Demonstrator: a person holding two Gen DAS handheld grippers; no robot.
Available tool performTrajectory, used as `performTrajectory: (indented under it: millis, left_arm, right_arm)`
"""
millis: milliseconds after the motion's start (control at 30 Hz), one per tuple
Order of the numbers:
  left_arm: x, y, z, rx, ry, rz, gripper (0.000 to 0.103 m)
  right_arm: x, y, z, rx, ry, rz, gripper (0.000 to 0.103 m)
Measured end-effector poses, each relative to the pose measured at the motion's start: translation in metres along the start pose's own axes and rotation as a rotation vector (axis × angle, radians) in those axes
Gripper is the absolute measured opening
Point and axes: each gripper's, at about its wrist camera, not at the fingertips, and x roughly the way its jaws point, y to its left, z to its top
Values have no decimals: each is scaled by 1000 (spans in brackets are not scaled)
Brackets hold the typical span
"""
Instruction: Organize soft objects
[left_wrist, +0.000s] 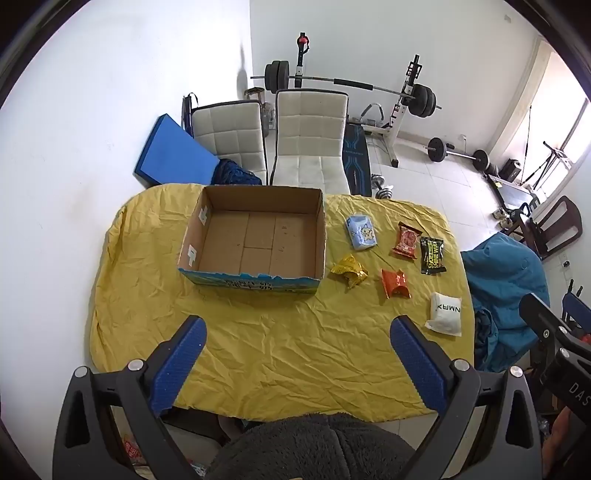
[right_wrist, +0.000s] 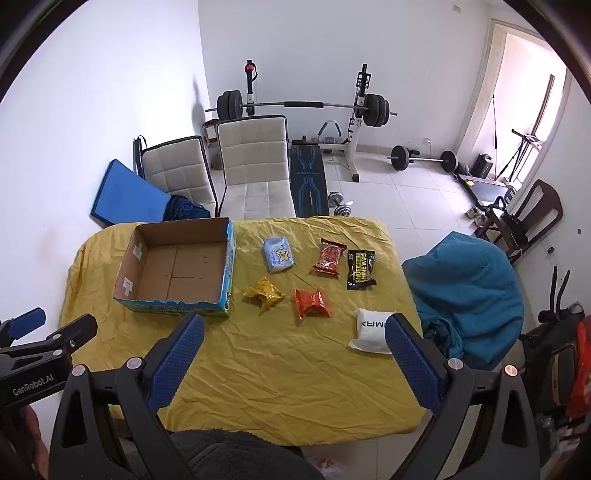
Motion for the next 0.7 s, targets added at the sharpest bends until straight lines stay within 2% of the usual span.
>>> performTrajectory:
  millis: [367,700]
  left_arm:
    - [-14,-4,9,27,-61,44,102]
    - [-14,-10,8,37,-71,33,102]
  right_arm:
    - [-1,-2,-1,6,-10,4,100]
    - [-7,0,4,26,-35,-13,100]
